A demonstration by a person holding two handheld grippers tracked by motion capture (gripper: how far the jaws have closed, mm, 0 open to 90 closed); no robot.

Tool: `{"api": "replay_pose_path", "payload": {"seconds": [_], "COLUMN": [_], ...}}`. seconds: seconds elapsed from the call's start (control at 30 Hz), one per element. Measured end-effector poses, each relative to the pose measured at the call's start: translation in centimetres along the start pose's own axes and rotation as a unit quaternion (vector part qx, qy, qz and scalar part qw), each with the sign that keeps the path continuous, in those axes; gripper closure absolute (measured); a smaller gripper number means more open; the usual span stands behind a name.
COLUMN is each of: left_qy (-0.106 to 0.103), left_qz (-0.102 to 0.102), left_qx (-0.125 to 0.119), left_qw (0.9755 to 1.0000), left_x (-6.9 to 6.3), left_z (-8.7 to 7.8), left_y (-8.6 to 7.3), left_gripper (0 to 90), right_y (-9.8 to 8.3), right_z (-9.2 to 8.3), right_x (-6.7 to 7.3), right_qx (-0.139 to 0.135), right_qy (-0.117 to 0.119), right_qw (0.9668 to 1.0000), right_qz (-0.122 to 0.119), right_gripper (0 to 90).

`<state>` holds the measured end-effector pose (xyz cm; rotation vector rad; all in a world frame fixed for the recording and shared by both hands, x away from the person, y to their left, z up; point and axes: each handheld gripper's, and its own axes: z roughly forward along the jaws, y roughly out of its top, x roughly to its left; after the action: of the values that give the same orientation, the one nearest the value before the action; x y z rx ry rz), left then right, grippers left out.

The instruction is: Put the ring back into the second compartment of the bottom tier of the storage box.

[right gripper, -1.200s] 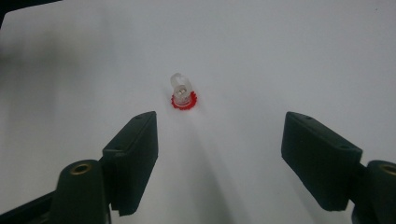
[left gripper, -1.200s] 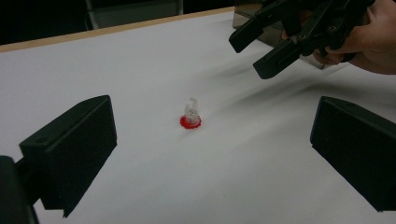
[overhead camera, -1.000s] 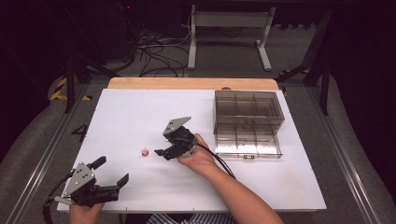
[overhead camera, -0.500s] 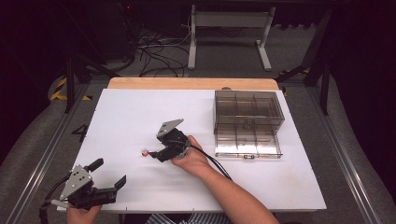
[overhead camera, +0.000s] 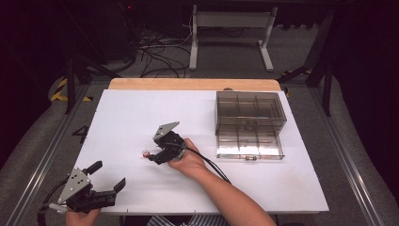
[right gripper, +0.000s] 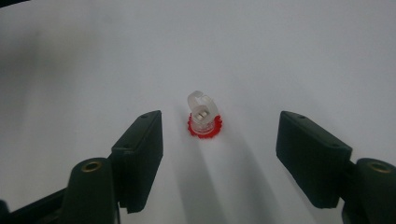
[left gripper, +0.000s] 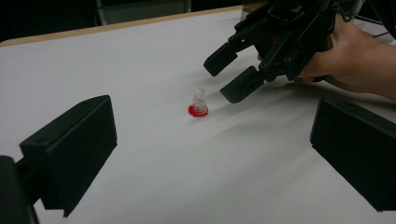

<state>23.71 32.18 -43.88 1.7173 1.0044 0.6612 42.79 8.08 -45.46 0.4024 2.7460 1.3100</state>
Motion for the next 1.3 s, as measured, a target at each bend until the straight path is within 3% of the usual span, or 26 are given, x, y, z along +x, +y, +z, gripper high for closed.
{"api": "replay_pose_path", "payload": {"seconds": [0.5,0.63,1.3], "left_qy": [0.006,0.005,0.001], "left_qz": [-0.002,-0.002,-0.003], "left_qx": [0.0,0.002,0.003], "left_qw": [1.0,1.0,1.0], "left_x": [-0.1,-0.1,0.0], "left_z": [-0.6,-0.6,-0.3], "left_y": [-0.3,-0.3,-0.3], "left_gripper": [1.4,1.4,1.4], "right_y": [0.1,0.2,0.8], "right_z": [1.5,1.9,2.9], "right_x": [0.3,0.3,1.0], "right_qx": [-0.001,-0.002,0.016], "right_qy": [0.003,0.003,-0.014], "right_qw": [1.0,1.0,0.9994], "right_qz": [-0.001,0.002,-0.026], "right_gripper": [39.9,45.3,70.3]}}
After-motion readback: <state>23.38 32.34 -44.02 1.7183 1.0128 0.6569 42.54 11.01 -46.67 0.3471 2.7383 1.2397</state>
